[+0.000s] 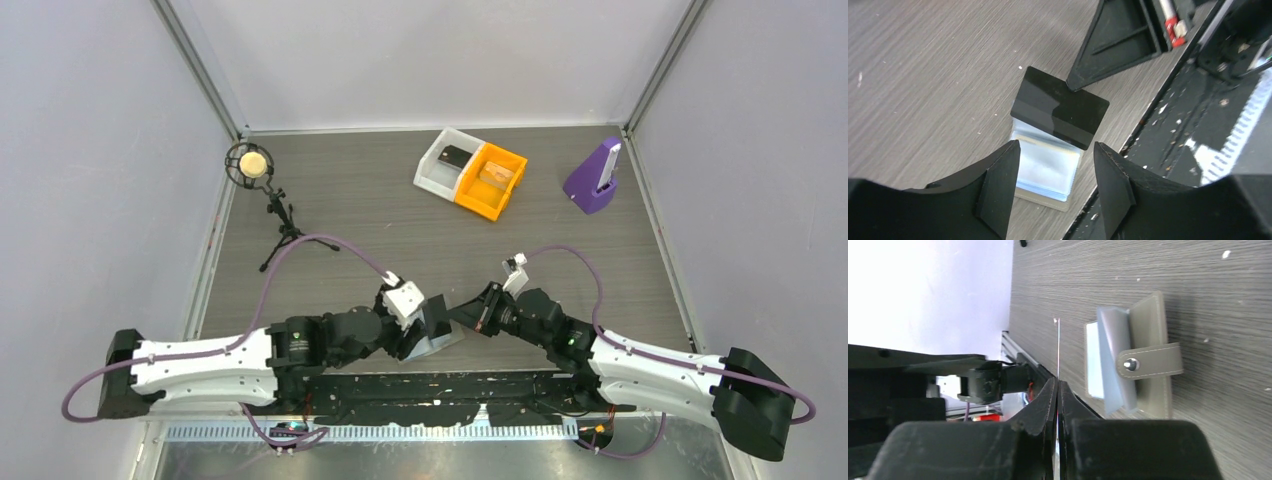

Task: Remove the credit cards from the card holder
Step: Place the credit card in the storage box.

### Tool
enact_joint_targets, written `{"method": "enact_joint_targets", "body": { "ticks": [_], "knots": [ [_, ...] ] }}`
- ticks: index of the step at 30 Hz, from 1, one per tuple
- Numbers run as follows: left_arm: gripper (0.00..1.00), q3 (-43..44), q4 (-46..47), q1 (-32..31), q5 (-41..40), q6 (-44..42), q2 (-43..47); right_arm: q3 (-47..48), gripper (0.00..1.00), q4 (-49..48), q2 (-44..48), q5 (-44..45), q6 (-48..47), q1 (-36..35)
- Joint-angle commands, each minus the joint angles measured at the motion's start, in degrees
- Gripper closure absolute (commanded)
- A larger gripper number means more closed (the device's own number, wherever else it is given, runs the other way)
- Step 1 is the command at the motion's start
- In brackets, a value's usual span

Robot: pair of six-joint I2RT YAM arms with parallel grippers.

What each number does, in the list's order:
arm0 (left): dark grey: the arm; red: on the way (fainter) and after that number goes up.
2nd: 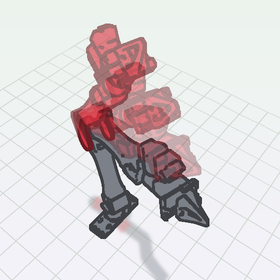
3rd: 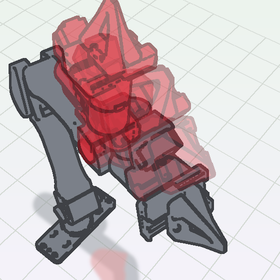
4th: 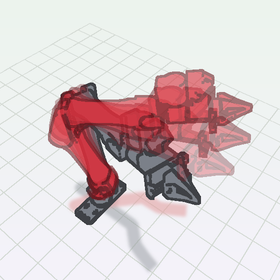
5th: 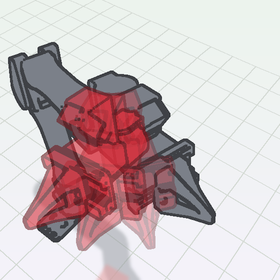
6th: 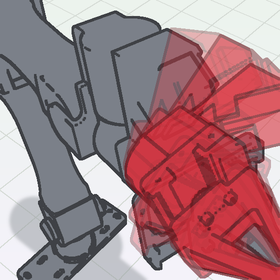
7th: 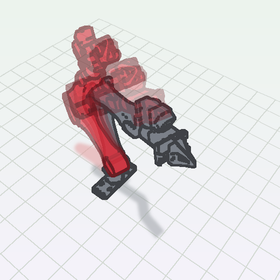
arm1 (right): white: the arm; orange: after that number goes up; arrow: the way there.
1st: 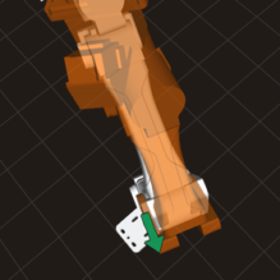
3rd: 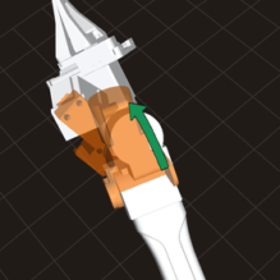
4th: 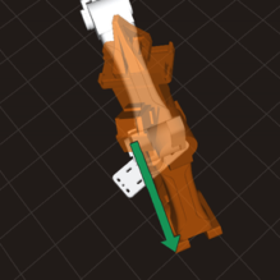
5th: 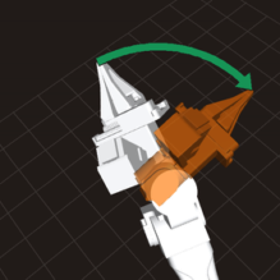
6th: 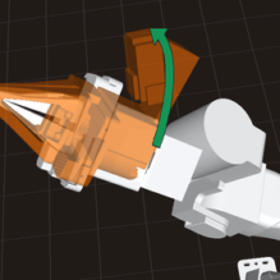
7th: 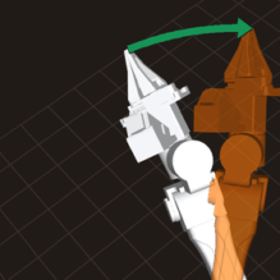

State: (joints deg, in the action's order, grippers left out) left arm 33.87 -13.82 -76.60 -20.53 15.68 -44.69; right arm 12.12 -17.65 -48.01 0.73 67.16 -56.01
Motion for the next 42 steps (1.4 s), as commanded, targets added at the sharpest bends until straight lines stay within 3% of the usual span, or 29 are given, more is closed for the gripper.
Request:
{"method": "enact_joint_targets", "body": {
  "ticks": [1,7,11,18,30,37,42],
  "knots": [
    [0.40,2.72,2.60,-4.96,-12.15,-6.60,-4.94,1.03,0.95,-7.03,0.81,-2.19,4.34,0.25],
    [0.37,4.54,4.64,-9.44,-15.16,-8.75,-12.16,0.89,0.95,-6.97,2.28,-2.18,6.00,0.28],
    [0.34,5.28,5.49,-13.03,-21.42,-10.54,-14.90,0.78,0.95,-5.91,3.41,-1.51,6.27,0.29],
    [0.34,4.90,8.06,-14.38,-25.58,-11.64,-18.11,-0.40,0.95,-7.15,3.72,-1.66,7.55,0.29],
    [0.50,4.85,10.59,-16.34,-28.50,-13.81,-19.73,-0.96,0.95,-9.45,2.44,-2.22,8.92,0.29],
    [0.49,5.74,10.83,-17.60,-30.86,-14.78,-22.80,-1.69,0.95,-12.09,1.44,-2.68,10.51,0.31],
    [0.76,6.70,9.97,-17.88,-30.90,-14.14,-23.11,-2.16,0.95,-12.41,1.74,-2.82,10.68,0.24]
  ]
}}
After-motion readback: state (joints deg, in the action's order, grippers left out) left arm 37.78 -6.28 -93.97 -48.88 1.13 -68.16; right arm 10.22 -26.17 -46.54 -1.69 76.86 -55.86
